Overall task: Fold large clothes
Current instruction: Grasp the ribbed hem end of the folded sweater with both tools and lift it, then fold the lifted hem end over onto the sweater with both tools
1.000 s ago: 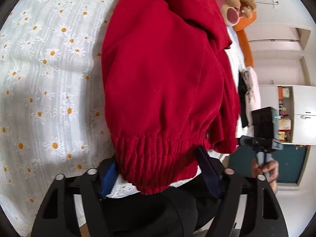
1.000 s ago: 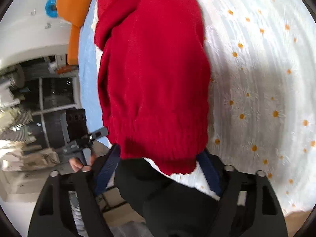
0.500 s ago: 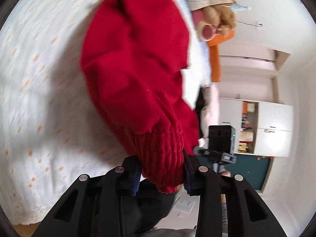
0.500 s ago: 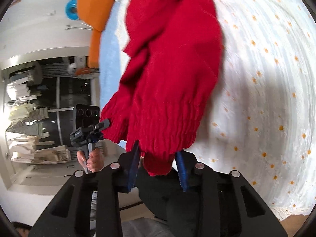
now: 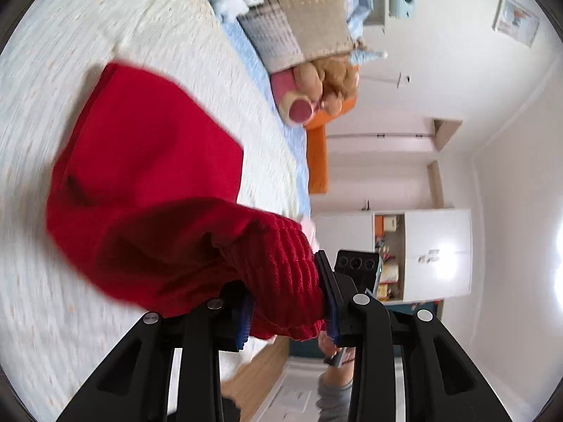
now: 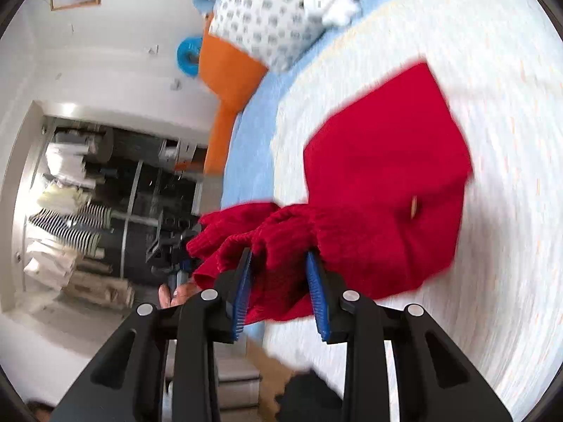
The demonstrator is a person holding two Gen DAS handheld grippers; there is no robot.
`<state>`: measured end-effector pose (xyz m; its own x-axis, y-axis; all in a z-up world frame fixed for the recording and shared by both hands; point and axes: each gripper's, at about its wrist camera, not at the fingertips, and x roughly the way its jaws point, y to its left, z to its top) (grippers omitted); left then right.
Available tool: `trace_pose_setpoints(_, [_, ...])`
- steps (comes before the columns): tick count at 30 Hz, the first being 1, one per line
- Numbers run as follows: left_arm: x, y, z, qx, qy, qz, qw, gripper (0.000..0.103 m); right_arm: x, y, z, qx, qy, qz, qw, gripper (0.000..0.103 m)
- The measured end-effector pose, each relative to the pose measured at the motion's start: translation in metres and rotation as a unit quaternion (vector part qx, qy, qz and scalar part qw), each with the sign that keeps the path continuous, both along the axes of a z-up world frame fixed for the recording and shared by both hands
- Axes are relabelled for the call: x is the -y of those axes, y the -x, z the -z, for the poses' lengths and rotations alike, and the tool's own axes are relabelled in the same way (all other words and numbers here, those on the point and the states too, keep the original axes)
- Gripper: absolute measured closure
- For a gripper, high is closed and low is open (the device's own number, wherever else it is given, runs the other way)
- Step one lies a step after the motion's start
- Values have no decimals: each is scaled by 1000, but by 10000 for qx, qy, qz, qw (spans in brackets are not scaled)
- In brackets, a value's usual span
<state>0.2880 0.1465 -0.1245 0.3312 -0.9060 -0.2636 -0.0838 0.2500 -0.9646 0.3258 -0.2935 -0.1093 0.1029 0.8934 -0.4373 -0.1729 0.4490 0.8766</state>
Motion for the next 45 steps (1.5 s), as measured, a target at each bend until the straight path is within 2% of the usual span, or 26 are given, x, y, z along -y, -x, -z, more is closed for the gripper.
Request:
trace_pose_setpoints(1, [-2,-16,3,-49,30,-112,9999,67,-2,-14,-1,66,23,189,9998,76])
trace_pose_setpoints(3, [-14,-47,17,-189,70,-323,9993,67,-1,-47,-3,183,-2,448,9988,89])
trace_pose_setpoints(4, [-18,-58,25,-272,91,-422,9987,67,2,-67,-2,200,-76,655,9976,90])
trace_pose_setpoints(6, [-19,-80,44,-360,-26,-589,9976,67,-7,-86,-3,550,209,670,9960,87])
trace_pose_setpoints(7, [-25,-91,58,-449,-142,-731,9962,67,-10,-91,-2,797,377,665,9939,82])
trace_pose_setpoints(8, [-26,-97,68,-540,-197,-799,9951,67,-12,-91,1,914,439,546,9933,61])
trace_pose_setpoints(9, [-28,-103,85,-692,1,-860,9939,67,-15,-86,4,1140,626,405,9907,43])
trace_pose_setpoints(10, [-30,-106,99,-796,217,-884,9927,67,-16,-81,9,1311,840,325,9873,14])
trace_pose_setpoints(12, [-26,-109,112,-750,212,-875,9931,67,-17,-64,23,1637,1372,116,9769,13])
trace_pose_setpoints(14, [-24,-104,117,-731,282,-873,9931,67,-18,-54,46,1480,1617,-106,9756,13])
trace_pose_setpoints(17, [-21,-103,110,-633,230,-870,9939,67,-20,-47,76,1109,1420,-328,9831,13])
trace_pose_setpoints(19, [-18,-97,105,-521,173,-860,9948,67,-30,-46,88,1064,1451,-429,9827,13])
trace_pose_setpoints(20, [-17,-93,102,-486,164,-860,9950,67,-39,-47,98,924,1345,-528,9852,18])
trace_pose_setpoints(21, [-15,-93,99,-473,181,-873,9949,67,-43,-48,102,833,1208,-502,9879,25])
trace_pose_setpoints(23, [-22,-81,91,-421,186,-950,9944,66,-43,-48,101,753,743,-288,9940,73])
trace_pose_setpoints(24, [-26,-76,86,-366,170,-980,9944,66,-39,-46,92,858,405,-85,9955,81])
trace_pose_setpoints(25, [-31,-69,79,-303,264,-998,9942,66,-33,-44,81,953,80,51,9954,84])
trace_pose_setpoints(26, [-34,-65,74,-262,360,-987,9941,66,-32,-41,73,1045,-19,106,9945,87])
trace_pose_setpoints(27, [-36,-61,64,-165,433,-969,9942,66,-33,-38,62,1224,-6,129,9924,87])
trace_pose_setpoints(30, [-39,-60,41,111,328,-1038,9940,66,-42,-41,32,1694,205,231,9851,88])
trace_pose_setpoints(32, [-38,-70,35,208,331,-1085,9933,66,-40,-53,24,1750,264,347,9836,88])
trace_pose_setpoints(34, [-35,-88,41,129,205,-1164,9929,66,-40,-70,27,1641,390,466,9846,88])
trace_pose_setpoints(38, [-28,-126,78,-293,-237,-1279,9911,66,-38,-113,63,1165,811,620,9879,88])
trace_pose_setpoints(40, [-26,-143,109,-520,-259,-1313,9896,66,-36,-130,85,1005,885,675,9887,88])
trace_pose_setpoints(42, [-29,-152,133,-638,-107,-1337,9889,66,-36,-136,100,986,995,689,9877,85])
trace_pose_setpoints(45, [-37,-150,155,-707,419,-1394,9868,66,-41,-142,125,909,1156,766,9862,70])
